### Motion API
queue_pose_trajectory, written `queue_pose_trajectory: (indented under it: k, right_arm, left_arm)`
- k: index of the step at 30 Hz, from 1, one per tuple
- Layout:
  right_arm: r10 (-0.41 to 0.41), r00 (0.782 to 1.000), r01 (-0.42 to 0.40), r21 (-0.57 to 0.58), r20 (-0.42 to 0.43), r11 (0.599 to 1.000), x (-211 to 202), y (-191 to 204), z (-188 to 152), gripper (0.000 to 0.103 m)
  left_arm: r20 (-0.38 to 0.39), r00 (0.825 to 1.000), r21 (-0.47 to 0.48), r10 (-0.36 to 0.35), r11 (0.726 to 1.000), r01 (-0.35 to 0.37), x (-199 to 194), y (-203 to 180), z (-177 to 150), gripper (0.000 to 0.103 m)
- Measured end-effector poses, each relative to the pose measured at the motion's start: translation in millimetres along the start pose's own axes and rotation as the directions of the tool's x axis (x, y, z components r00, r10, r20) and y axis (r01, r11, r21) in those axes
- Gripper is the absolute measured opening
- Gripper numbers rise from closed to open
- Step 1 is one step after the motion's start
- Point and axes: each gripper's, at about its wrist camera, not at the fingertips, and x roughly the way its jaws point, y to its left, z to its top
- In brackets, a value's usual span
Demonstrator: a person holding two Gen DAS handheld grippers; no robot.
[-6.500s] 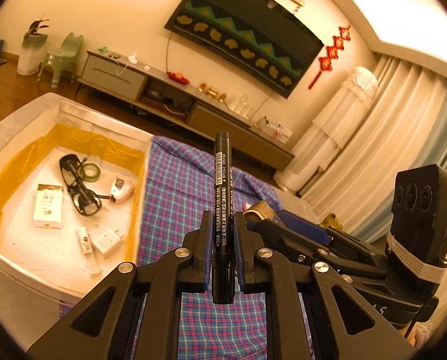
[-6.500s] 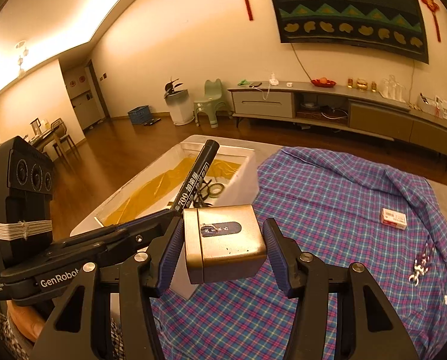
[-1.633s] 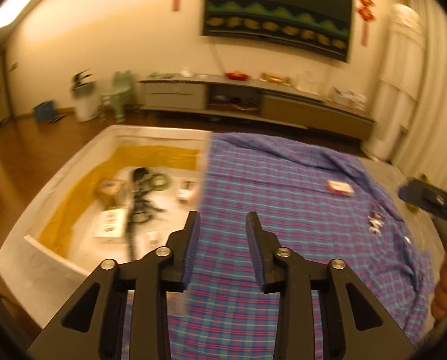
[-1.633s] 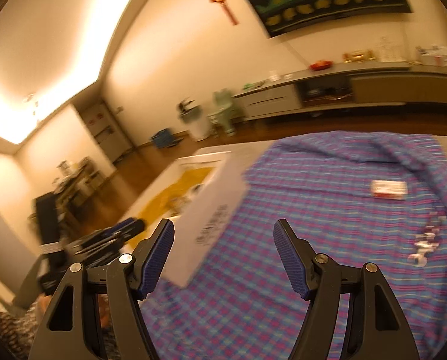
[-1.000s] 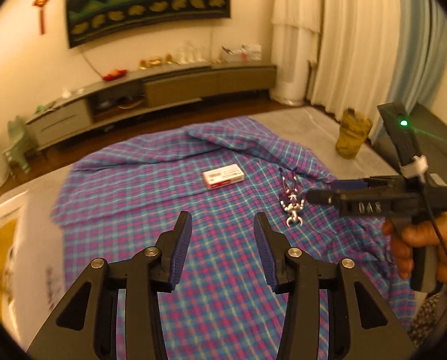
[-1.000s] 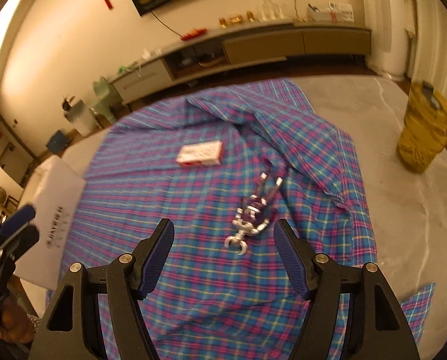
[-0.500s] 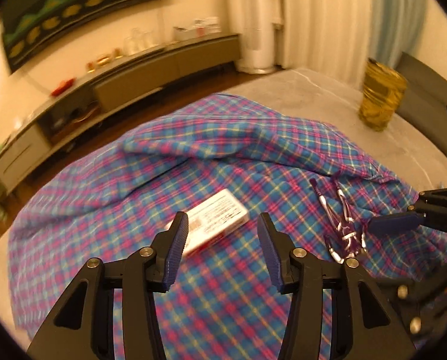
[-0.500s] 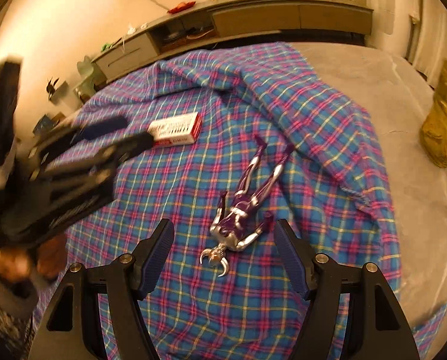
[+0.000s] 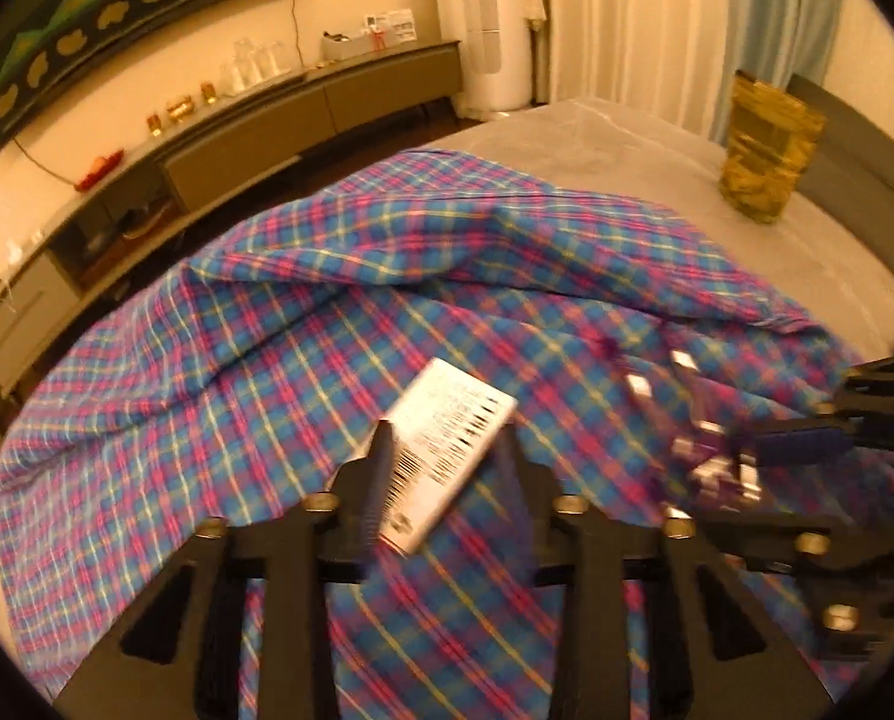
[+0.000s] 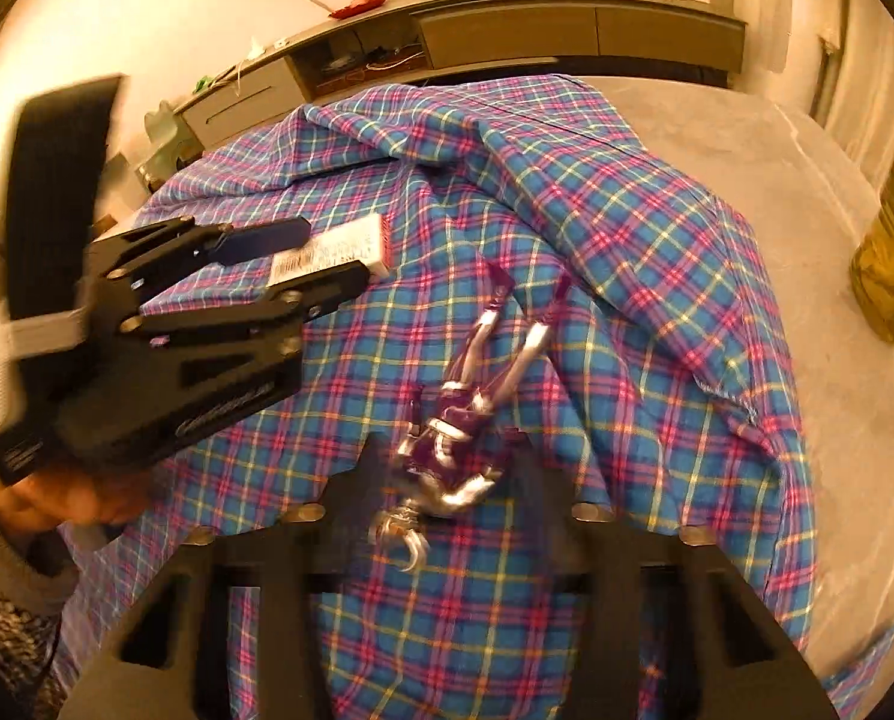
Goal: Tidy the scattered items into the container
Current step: 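Grasp the purple figurine with the right gripper while the left gripper grasps the red-white staples box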
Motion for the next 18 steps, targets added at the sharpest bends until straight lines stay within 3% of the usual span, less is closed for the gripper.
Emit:
queue_pose_trajectory:
  k: [3,5,6,12,15,16,18]
  right_arm:
    - [-0.012,1.0,0.012,0.004,0.008,1.0,0.7,0.7,0.9,0.039]
    - [-0.023,1.0,0.023,0.017,0.016,1.0,2.3,-2.2,2.5,0.039]
    - [-0.034,0.999,0.033,0.027,0.02,0.999,2.5,-4.7,2.6,0.045]
    - [-0.012,0.999,0.011,0.02,0.041,1.0,7.8,-3.9,6.6,0.065]
    - [-0.055,0.998,0.057,-0.042,0.043,0.998,11.5,7.0,5.2,0.067]
    - [-0.061,0.997,0.063,-0.053,0.042,0.997,11.9,8.3,4.9,0.067]
    - [-0.065,0.997,0.067,-0.053,0.039,0.996,11.8,7.1,5.1,0.047]
  left_arm:
    - [0.006,1.0,0.0,0.011,1.0,-0.011,-6.2,-6.6,-2.6,0.026]
    - [0.014,0.998,0.014,0.06,0.998,-0.061,-3.2,-8.9,-1.3,0.044]
    - [0.016,0.997,0.013,0.08,0.997,-0.08,-0.5,-7.8,-0.3,0.053]
    - [-0.007,0.995,-0.026,0.101,0.994,-0.102,23.4,12.8,5.8,0.059]
    - [-0.062,0.998,-0.093,-0.019,0.996,0.013,22.2,21.4,2.7,0.052]
    - [-0.068,0.997,-0.112,-0.034,0.993,0.027,19.7,22.9,0.7,0.035]
    - [-0.074,0.997,-0.103,-0.02,0.995,0.012,14.5,19.7,-4.4,0.025]
